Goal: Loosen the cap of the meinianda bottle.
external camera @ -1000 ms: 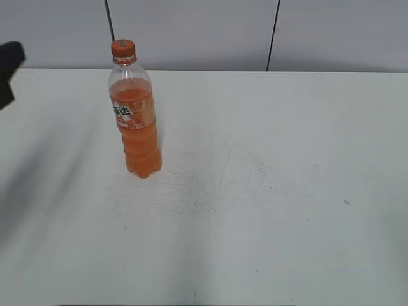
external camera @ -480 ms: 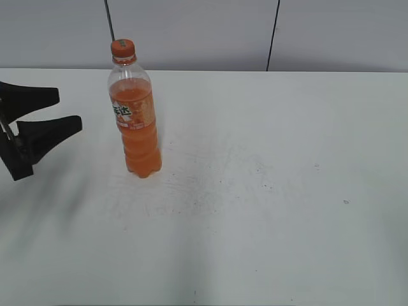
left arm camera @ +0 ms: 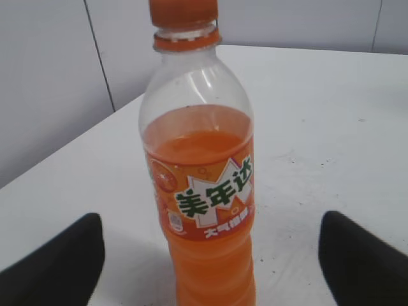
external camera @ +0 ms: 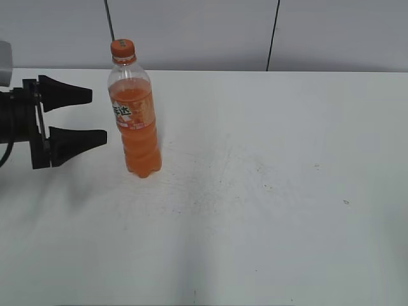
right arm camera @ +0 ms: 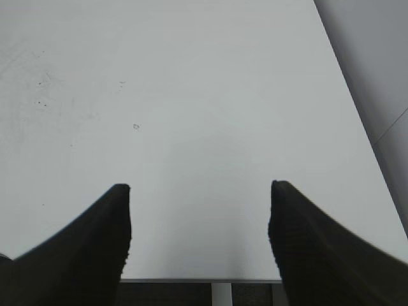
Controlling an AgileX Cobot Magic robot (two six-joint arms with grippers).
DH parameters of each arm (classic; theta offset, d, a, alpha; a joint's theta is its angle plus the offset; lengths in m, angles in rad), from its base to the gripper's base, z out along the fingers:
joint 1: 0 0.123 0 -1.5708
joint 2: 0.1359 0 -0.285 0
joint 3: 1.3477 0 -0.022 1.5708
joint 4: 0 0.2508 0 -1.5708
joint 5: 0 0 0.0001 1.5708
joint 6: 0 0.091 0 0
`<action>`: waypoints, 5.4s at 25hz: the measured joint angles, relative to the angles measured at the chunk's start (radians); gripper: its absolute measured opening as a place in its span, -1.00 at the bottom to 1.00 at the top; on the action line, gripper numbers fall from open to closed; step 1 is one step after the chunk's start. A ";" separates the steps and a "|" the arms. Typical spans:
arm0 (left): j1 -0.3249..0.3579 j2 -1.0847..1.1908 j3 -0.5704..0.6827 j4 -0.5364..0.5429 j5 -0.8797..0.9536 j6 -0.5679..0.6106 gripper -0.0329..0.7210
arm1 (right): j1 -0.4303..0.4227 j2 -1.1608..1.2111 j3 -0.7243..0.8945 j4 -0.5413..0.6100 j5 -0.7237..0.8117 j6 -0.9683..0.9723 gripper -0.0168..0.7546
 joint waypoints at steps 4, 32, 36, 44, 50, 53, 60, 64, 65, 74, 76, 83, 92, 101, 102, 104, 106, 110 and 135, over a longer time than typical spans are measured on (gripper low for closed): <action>-0.033 0.107 -0.085 0.023 -0.001 -0.017 0.86 | 0.000 0.000 0.000 0.000 0.000 0.000 0.36; -0.204 0.352 -0.365 0.042 0.002 -0.122 0.19 | 0.000 0.000 0.000 0.000 0.000 0.000 0.36; -0.236 0.335 -0.365 0.043 0.035 -0.133 0.19 | 0.000 0.000 0.000 0.000 0.000 0.000 0.36; -0.361 0.311 -0.369 0.011 0.047 -0.142 0.19 | 0.000 0.000 0.000 0.000 0.000 0.000 0.36; -0.482 0.310 -0.445 -0.018 0.050 -0.143 0.19 | 0.000 0.000 0.000 0.000 0.000 0.000 0.36; -0.524 0.331 -0.489 -0.037 0.040 -0.143 0.19 | 0.000 0.000 0.000 0.000 0.000 0.000 0.36; -0.546 0.401 -0.514 -0.040 0.045 -0.143 0.19 | 0.000 0.000 0.000 0.000 0.000 0.000 0.36; -0.546 0.420 -0.514 -0.043 0.051 -0.143 0.19 | 0.000 0.000 0.000 0.000 0.000 0.000 0.36; -0.546 0.425 -0.514 -0.042 0.052 -0.143 0.19 | 0.000 0.000 0.000 0.000 0.000 0.000 0.36; -0.546 0.437 -0.514 -0.030 0.048 -0.143 0.19 | 0.000 0.000 0.000 0.000 0.000 0.000 0.36; -0.546 0.437 -0.516 -0.029 0.053 -0.143 0.19 | 0.000 0.000 0.000 0.000 0.000 0.000 0.36; -0.547 0.437 -0.522 -0.020 0.057 -0.148 0.19 | 0.000 0.000 0.000 0.000 0.000 0.000 0.36; -0.548 0.437 -0.522 -0.020 0.058 -0.150 0.19 | 0.000 0.000 0.000 -0.012 -0.001 -0.003 0.36; -0.548 0.437 -0.522 -0.020 0.058 -0.150 0.19 | 0.000 0.000 -0.015 0.002 -0.008 0.013 0.36; -0.548 0.437 -0.522 -0.020 0.058 -0.150 0.19 | 0.000 0.003 -0.027 0.020 -0.008 0.015 0.36; -0.548 0.437 -0.522 -0.019 0.058 -0.150 0.19 | 0.000 0.054 -0.058 0.050 -0.006 0.019 0.36; -0.548 0.437 -0.522 -0.018 0.058 -0.150 0.19 | 0.000 0.141 -0.109 0.060 0.004 0.020 0.36; -0.548 0.437 -0.522 -0.016 0.058 -0.150 0.19 | 0.000 0.369 -0.243 0.073 0.033 0.020 0.36; -0.549 0.437 -0.523 -0.015 0.056 -0.150 0.19 | 0.279 1.522 -1.097 0.142 0.188 0.283 0.36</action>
